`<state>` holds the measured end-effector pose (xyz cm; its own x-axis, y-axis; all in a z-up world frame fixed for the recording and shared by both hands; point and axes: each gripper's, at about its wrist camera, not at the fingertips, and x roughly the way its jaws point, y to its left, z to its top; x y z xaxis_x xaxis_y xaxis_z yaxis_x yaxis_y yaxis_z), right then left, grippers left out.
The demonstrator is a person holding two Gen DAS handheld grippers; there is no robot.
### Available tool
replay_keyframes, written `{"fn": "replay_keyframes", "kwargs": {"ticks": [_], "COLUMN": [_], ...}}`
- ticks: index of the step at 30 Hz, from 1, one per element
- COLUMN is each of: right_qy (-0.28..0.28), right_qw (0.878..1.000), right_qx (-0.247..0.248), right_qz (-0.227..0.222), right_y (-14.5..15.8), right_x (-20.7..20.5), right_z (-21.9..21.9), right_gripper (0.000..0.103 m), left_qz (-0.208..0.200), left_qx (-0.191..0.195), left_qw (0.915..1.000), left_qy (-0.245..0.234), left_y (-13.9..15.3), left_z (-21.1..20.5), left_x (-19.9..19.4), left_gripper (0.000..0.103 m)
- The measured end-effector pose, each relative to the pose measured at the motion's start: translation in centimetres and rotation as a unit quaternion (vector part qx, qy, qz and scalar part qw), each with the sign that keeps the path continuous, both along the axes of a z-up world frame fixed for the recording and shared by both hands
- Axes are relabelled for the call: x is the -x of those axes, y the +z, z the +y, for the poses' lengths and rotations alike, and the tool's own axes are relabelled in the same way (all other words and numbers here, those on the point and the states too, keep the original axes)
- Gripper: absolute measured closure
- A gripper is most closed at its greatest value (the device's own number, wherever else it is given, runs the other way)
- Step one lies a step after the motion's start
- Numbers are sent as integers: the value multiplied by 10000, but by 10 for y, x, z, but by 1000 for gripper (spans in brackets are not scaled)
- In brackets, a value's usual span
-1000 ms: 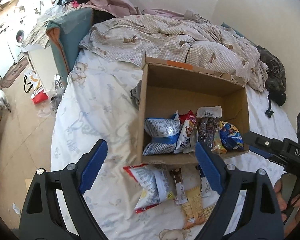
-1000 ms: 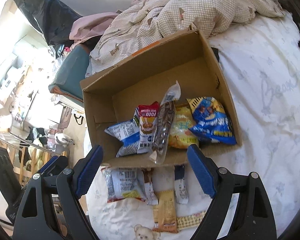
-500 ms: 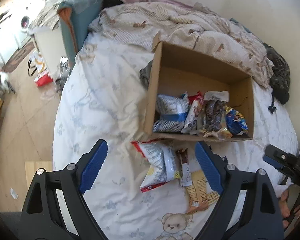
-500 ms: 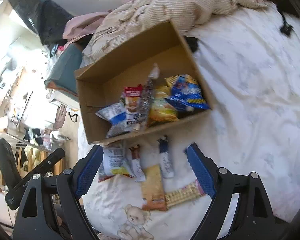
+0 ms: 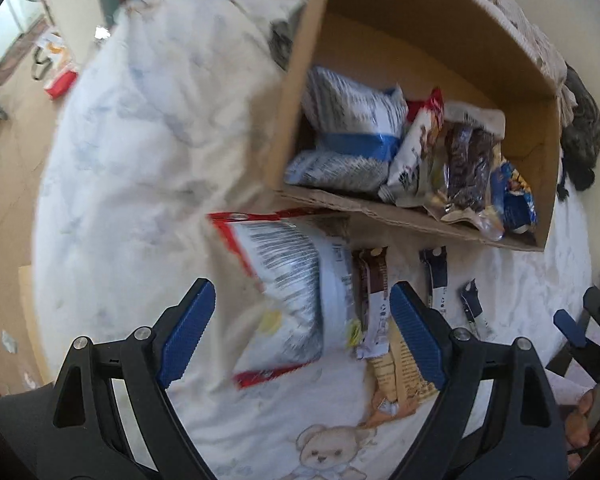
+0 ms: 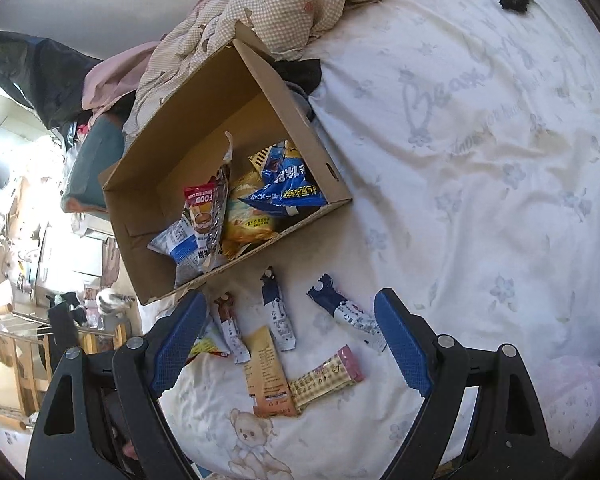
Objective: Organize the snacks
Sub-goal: 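Grasp the red-white chip bag with left tool while right tool grasps blue-white bar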
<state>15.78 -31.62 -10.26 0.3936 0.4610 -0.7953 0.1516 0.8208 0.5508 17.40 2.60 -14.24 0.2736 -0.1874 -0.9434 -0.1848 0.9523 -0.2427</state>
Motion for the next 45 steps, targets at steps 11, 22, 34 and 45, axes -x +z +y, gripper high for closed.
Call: {"fn": "replay_keyframes", "kwargs": {"ticks": [11,22,34,45], "right_qy": [128,235,1412,1994], "right_qw": [9999,9957,9576,9252], "right_qx": [26,578,2154,2962], "right_qz": [104,680,1291,1284], "right_y": [-5,-27,-81,-100], "right_x": [-4,-4,-29,-19], "right_z": [6,14,69,88], "right_gripper": [15,15,15,44], "left_qz": [480,-103,-304,-400], "left_qx": [270,-95,-645,-591], "left_qw": [9985,9986,9972,9971], "left_qy": [-60,-501,-214,-276], "left_y": [-22,52,66,66], "left_z": [0,-1,14,-1], "left_x": [-2,52,57,53], "left_gripper": [72,77,77,77]}}
